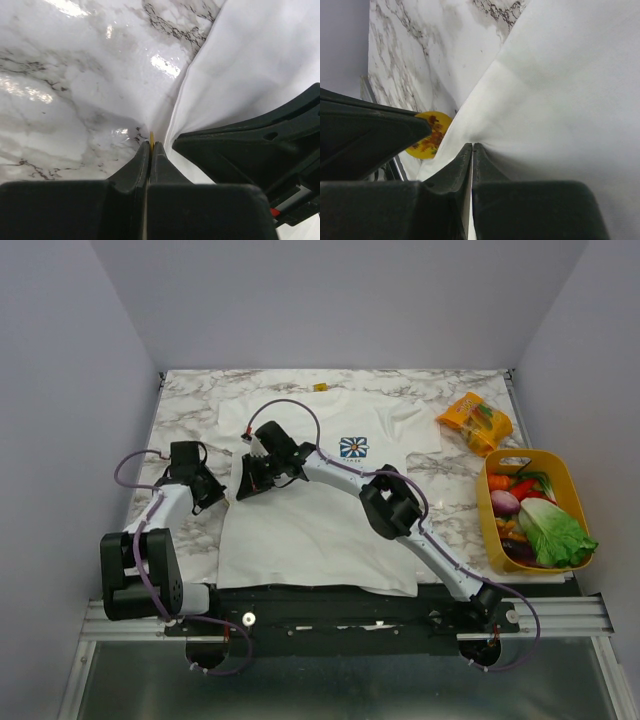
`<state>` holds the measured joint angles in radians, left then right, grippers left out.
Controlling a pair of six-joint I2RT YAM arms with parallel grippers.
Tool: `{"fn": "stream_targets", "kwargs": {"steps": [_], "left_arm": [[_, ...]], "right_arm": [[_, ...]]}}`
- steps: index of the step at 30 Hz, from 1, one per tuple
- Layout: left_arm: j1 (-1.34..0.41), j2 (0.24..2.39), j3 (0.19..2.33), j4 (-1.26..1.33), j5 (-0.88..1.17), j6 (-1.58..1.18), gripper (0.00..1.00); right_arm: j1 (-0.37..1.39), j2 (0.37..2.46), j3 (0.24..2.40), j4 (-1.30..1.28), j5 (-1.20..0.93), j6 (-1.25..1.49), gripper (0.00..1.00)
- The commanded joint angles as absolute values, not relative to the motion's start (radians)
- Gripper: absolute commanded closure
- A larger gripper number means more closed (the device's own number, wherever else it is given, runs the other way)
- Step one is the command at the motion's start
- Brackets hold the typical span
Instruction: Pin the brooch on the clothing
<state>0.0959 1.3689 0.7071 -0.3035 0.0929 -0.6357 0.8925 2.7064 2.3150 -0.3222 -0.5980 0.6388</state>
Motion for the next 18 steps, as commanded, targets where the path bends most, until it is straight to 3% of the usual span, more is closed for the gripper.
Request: {"fn": "stream_targets", "kwargs": {"steps": [1, 6, 9, 11, 16, 18], "left_arm": [[0.089, 1.304, 0.779, -0.422, -0.099, -0.638, 1.0], [0.057, 1.204, 0.818, -0.468, -0.208, -0.643, 1.0], [0.037, 1.154, 0.831, -0.442, -0.166, -0.618, 1.0], [0.026, 1.132, 0.834, -0.414, -0.092, -0.609, 1.0], [0.003, 1.097, 0.838, -0.341, 0.078, -0.598, 1.0], [0.002, 1.109, 0.838, -0.264, 0.233, -0.6, 1.0]], "right_arm": [[0.916, 2.757, 2.31, -0.328, -0.607, 0.62, 0.85], [0.914, 2.702, 2.283, -0.304, -0.649, 0.586, 0.77], [0.905, 2.588, 2.18, -0.279, -0.629, 0.548, 0.67], [0.875, 2.507, 2.04, -0.246, -0.624, 0.531, 0.56], [0.749, 2.217, 1.702, -0.077, -0.689, 0.532, 0.4], [0.68, 2.131, 1.607, -0.04, -0.707, 0.52, 0.35]]}}
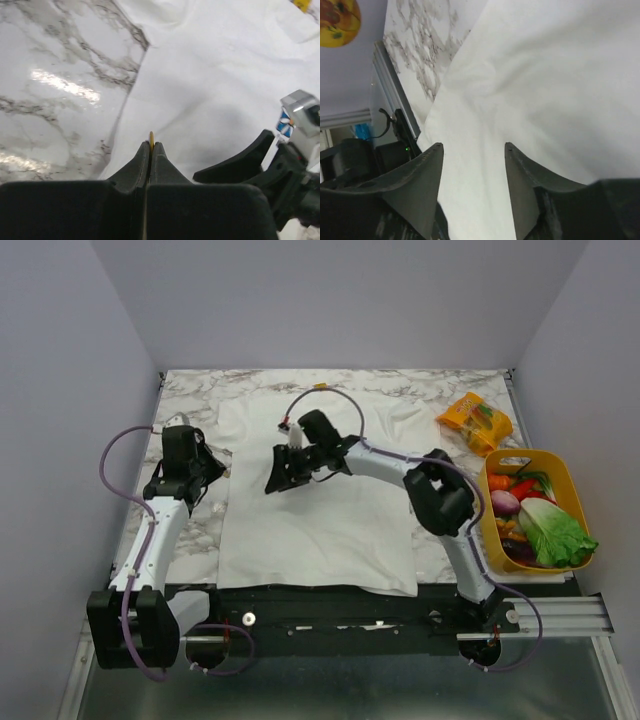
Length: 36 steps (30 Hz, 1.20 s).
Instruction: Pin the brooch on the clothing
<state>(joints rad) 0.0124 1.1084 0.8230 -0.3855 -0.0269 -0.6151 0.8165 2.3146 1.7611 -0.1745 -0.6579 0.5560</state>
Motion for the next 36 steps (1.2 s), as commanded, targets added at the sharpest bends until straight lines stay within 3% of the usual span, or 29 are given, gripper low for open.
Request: {"fn": "stream_targets", "kwargs": {"steps": [1, 5, 9, 22, 36], "left_arm": [[-0.029, 1.112, 0.824, -0.22, 0.286, -0.609, 1.0], [-0.101, 1.109, 0.755, 0.076, 0.585, -0.621, 1.0], [-0.201, 1.069, 0.739, 0.265, 0.71, -0.623, 1.0], [-0.34, 1.091, 0.819, 0.239, 0.79, -0.568, 1.0], [-0.399, 1.086, 0.861, 0.167, 0.825, -0.534, 1.0]], "right_arm": [[0.66, 2.052, 1.518, -0.037, -0.712, 0.509, 0.26], [0.583, 1.869, 1.33, -0.032, -0.681, 0.427, 0.03], [0.525, 1.76, 1.224, 0.024, -0.802, 0.425, 0.02], [0.515, 1.534, 1.077, 0.228, -0.977, 0.472, 0.19], [0.517, 1.517, 1.086, 0.247, -1.006, 0.471, 0.34]]}}
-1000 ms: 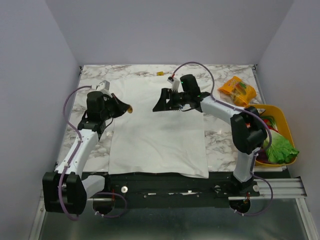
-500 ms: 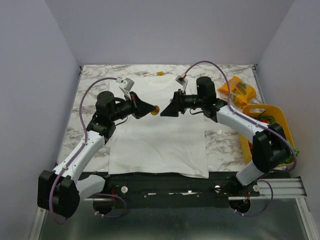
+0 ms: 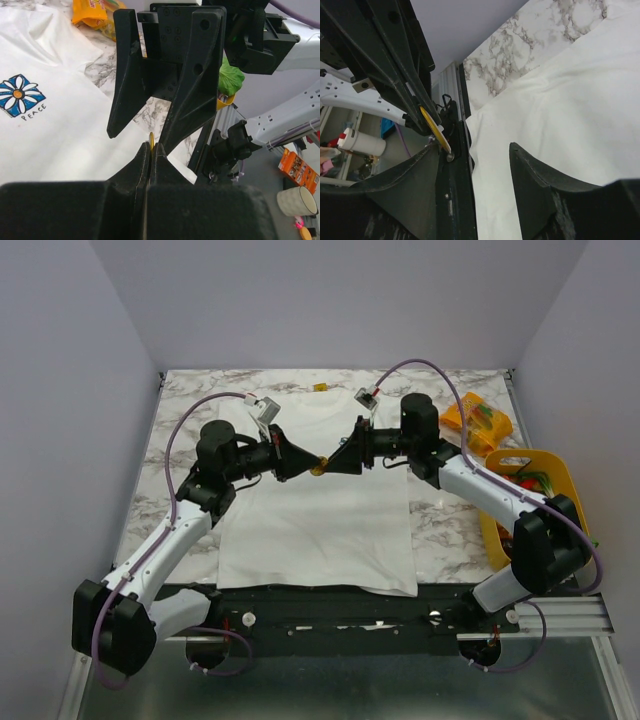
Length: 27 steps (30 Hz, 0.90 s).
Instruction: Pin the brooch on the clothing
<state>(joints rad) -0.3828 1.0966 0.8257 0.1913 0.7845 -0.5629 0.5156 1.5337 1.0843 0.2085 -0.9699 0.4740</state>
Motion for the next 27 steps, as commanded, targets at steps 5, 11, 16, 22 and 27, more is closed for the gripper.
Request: {"fn": "stream_targets", "kwargs": {"steps": [5, 11, 16, 22, 27], "left_arm": [[-0.416, 1.095, 0.882, 0.135, 0.834, -0.512, 1.0], [-0.422, 1.104, 0.887, 0.118, 0.835, -0.503, 1.0], [-0.422, 1.104, 0.916, 0.049, 0.802, -0.463, 1.0], [-0.422, 1.095, 0.96, -0.093, 0.697, -0.385, 0.81], [-0.443, 1.074, 0.983, -0.207, 0.479, -0.35, 0.39]], "right_arm": [[0.518, 1.502, 1.075, 0.299, -1.029, 0.494, 0.35], [0.518, 1.5, 1.072, 0.33, -1.057, 0.506, 0.7], [0.523, 1.488, 1.054, 0.371, -1.065, 0.526, 1.0], [0.523, 1.463, 1.058, 0.315, -1.019, 0.499, 1.0], [0.523, 1.465, 1.109, 0.139, -0.893, 0.469, 1.0]]}}
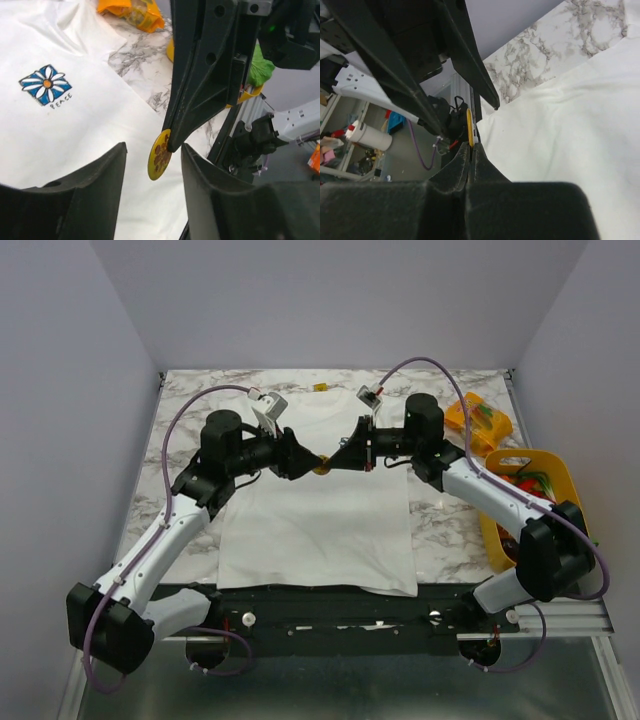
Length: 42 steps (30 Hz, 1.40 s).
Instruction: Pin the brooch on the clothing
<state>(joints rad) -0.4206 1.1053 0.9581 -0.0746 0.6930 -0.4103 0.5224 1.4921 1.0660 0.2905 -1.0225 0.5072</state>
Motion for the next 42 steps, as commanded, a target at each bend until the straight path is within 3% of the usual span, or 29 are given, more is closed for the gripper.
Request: {"fn": "stream_targets", "kwargs": {"steps": [1, 8, 13, 17, 25, 42], "left_arm": [[-0.457, 1.053, 0.994, -0.231, 0.421, -0.339, 0.37], [-0.653, 1.046, 1.069, -0.38, -0.079, -0.276, 0.22], [-0.851, 1.121, 1.127, -0.396, -0.432, -0.223, 0.22], [-0.978, 1.19, 1.167, -0.384, -0.592, -0.18, 0.23], [-1.023, 1.337, 1.252, -0.4, -0.689, -0.126, 0.3], [-1.025, 1.373, 1.246, -0.302, -0.654, -0.104, 0.44]], "right_arm": [[0.523, 1.465, 1.135, 0.109, -0.867, 0.468, 1.0], [0.525, 1.505, 1.261, -0.143, -0.689, 0.491, 1.0], [0.529, 1.506, 1.31, -0.242, -0.592, 0.518, 1.0], [0.531, 1.509, 1.324, -0.271, -0.566, 0.535, 1.0], [0.535, 1.505, 1.327, -0.275, -0.584, 0.558, 1.0], [0.546, 1.511, 1.322, -0.27, -0.63, 0.577, 1.0]]}}
